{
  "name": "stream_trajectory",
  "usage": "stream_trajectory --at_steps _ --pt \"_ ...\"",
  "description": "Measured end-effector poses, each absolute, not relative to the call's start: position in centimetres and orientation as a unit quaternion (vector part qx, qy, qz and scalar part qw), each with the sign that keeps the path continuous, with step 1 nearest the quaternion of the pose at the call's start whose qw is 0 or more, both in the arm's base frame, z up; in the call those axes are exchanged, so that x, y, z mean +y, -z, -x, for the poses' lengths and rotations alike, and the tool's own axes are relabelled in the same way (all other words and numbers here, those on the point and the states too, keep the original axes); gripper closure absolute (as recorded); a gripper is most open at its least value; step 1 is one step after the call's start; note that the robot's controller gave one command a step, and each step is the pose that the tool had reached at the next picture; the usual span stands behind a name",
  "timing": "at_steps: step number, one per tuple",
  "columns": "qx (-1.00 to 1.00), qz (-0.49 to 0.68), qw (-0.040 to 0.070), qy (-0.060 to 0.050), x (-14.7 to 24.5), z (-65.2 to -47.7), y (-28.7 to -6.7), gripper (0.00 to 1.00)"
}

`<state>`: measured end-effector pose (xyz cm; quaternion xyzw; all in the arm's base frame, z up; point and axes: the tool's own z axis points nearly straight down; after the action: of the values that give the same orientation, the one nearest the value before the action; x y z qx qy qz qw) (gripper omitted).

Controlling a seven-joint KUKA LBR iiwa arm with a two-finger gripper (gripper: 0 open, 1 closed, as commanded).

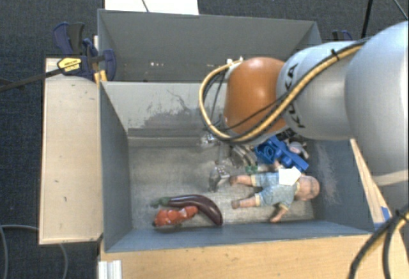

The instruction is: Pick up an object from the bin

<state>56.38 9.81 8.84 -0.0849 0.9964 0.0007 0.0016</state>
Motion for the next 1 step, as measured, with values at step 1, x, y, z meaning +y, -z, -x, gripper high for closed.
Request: stream_trajectory --at_steps 1 --pt "0.998 0.061 -0.001 0.0 10.28 -54.61 -11.87 0.0"
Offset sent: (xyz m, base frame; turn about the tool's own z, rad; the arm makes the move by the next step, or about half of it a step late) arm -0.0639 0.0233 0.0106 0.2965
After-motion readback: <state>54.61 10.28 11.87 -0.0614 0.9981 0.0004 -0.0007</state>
